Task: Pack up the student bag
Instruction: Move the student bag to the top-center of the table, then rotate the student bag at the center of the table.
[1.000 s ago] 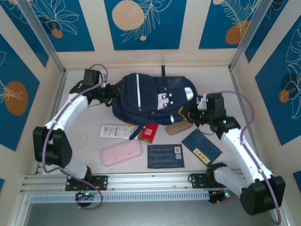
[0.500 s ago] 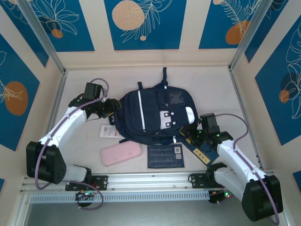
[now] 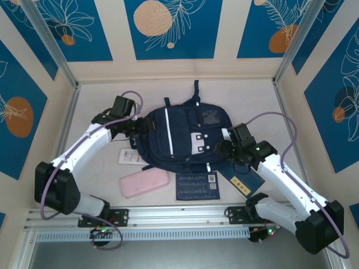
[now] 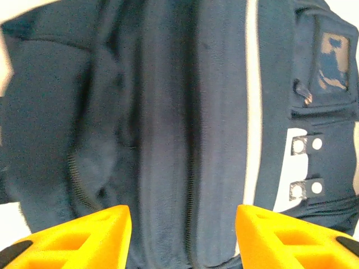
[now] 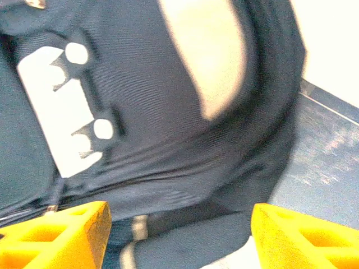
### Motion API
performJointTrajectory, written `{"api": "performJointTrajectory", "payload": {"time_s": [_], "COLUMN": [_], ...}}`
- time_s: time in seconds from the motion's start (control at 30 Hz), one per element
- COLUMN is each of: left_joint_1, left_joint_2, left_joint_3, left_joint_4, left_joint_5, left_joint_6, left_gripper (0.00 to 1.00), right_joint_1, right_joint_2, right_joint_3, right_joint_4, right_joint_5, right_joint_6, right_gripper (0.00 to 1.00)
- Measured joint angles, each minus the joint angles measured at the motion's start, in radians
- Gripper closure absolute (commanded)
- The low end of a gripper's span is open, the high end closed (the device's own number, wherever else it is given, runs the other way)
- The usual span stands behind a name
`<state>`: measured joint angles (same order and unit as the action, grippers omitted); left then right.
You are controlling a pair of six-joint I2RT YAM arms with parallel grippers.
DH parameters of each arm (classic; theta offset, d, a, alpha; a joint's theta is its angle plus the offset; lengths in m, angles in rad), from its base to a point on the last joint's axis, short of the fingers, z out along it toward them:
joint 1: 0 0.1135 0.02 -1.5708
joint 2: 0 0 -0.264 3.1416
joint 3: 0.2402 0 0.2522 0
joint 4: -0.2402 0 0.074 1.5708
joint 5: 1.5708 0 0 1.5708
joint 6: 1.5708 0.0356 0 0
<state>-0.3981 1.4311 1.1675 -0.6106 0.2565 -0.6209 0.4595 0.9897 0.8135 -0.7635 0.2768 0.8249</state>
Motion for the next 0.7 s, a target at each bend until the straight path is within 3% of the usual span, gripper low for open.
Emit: {"api": "performJointTrajectory", "payload": {"time_s": [0.17,0.33,0.53,0.7], "left_joint_1": [-0.049,-0.054,-0.055,-0.055], "left_joint_2": [0.068,0.134,0.163,0.166], "left_joint_3": [0.029,0.029,0.029,0.029], "left_joint_4": [0.004,0.020,0.044,0.057], "left_joint_5": [0.000,0.000,0.007,0.016], "left_joint_6": [0.003,-0.002,-0.018,-0.031], "left_gripper": [0.49,0.52,0.57,0.60], "right_joint_1": [0.007,-0.006,0.005,0.027], "right_joint_2": [0.085,0.383,0.623,0.746], "right_joint_3": [0.066,0.204,0.307,0.395], "right_joint_4": [0.117,0.227,0.332,0.392], "right_joint_5": [-0.146,-0.357,-0.576,-0.682], "right_joint_6": [-0.144,-0.218,-0.247,-0.247], "right_gripper": [0.43,0.43,0.58,0.63]}}
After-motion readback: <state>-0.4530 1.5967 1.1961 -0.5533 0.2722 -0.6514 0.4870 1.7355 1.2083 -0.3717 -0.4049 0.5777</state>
